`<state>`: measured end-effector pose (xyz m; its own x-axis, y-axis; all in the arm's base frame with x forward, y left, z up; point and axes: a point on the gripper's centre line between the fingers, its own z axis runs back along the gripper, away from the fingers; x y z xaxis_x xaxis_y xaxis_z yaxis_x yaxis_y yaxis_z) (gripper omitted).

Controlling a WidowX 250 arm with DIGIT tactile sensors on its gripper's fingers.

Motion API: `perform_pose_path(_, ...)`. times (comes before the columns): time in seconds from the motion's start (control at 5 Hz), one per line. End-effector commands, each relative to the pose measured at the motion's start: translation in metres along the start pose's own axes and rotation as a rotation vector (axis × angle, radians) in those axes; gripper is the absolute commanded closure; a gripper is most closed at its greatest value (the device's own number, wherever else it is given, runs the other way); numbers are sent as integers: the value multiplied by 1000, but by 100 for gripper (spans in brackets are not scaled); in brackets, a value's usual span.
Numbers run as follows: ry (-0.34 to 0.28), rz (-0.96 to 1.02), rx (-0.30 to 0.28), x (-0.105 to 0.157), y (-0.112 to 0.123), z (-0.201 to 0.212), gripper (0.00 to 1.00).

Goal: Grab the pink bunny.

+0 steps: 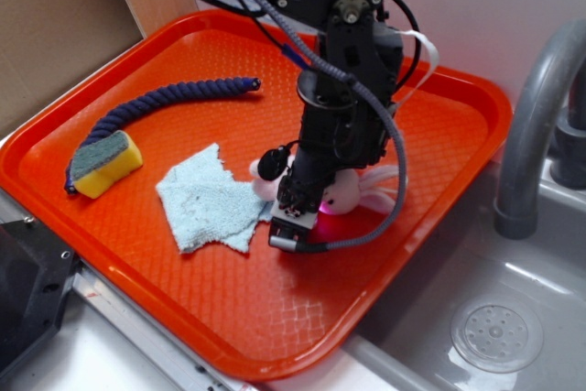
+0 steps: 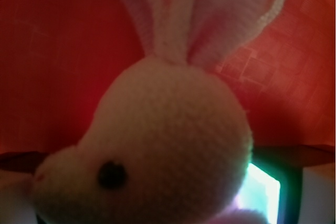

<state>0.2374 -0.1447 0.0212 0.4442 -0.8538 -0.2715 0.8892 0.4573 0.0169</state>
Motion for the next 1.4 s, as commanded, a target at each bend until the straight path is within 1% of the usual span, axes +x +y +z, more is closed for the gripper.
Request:
perform_pose_path(0.0,-61,164,33,-23,-4,27,100)
perform_pose_path(0.2,-144,422,25,-67,10,64,100)
perform_pose_path(0.4,-167,677,17,-113,16,91,100)
perform_pose_path(0.6,-184,938,38,-154,6,112,100)
perform_pose_path(0.8,-201,1176,-104,-190,-7,137,100)
perform_pose_path(1.0,-215,1416,-214,-197,-12,146,100)
perform_pose_path(1.2,-171,1654,-315,-181,-5,138,100)
